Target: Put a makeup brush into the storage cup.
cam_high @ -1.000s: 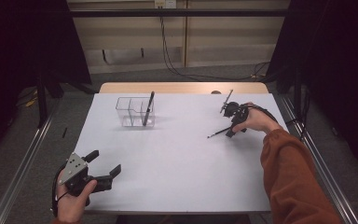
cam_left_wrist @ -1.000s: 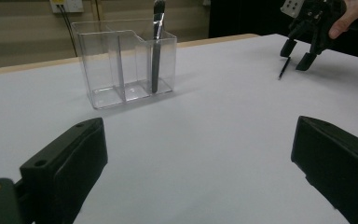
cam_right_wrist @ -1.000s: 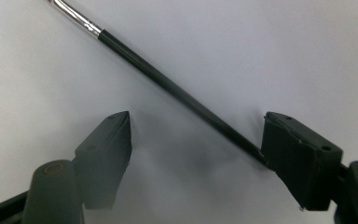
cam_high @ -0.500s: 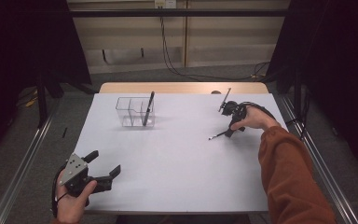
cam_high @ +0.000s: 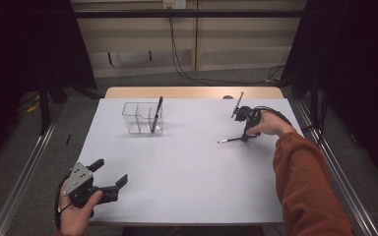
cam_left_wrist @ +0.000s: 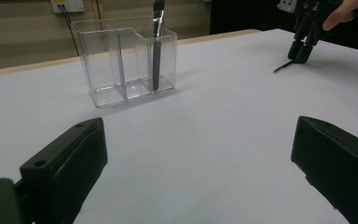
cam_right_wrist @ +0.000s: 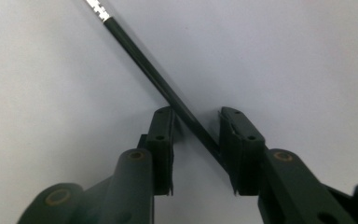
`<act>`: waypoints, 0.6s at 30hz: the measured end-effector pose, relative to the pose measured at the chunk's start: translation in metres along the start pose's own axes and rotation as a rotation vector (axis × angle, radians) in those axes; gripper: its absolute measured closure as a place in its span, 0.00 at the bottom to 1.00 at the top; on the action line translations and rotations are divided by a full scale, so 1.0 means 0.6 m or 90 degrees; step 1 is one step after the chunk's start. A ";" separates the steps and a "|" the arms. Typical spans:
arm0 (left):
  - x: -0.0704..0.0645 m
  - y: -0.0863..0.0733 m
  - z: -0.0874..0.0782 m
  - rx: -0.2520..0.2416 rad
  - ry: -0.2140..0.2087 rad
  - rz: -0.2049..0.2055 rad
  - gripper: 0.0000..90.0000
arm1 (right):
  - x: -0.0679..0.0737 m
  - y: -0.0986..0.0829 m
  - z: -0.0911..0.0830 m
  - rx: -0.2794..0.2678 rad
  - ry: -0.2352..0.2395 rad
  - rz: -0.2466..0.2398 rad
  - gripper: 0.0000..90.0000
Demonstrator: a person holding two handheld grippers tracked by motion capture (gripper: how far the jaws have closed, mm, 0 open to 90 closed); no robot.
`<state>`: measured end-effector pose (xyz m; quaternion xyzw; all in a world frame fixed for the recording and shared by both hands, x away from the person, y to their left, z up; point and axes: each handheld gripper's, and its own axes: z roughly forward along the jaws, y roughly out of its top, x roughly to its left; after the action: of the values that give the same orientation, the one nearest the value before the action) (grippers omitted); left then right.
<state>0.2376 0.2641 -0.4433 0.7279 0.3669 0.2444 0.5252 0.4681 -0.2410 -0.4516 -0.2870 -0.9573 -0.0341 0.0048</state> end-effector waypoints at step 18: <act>-0.001 -0.001 0.004 0.000 0.004 -0.005 0.04 | 0.001 0.002 0.000 0.012 0.012 0.017 0.96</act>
<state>0.2387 0.2623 -0.4448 0.7255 0.3714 0.2447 0.5253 0.4683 -0.2397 -0.4516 -0.2994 -0.9536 -0.0275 0.0170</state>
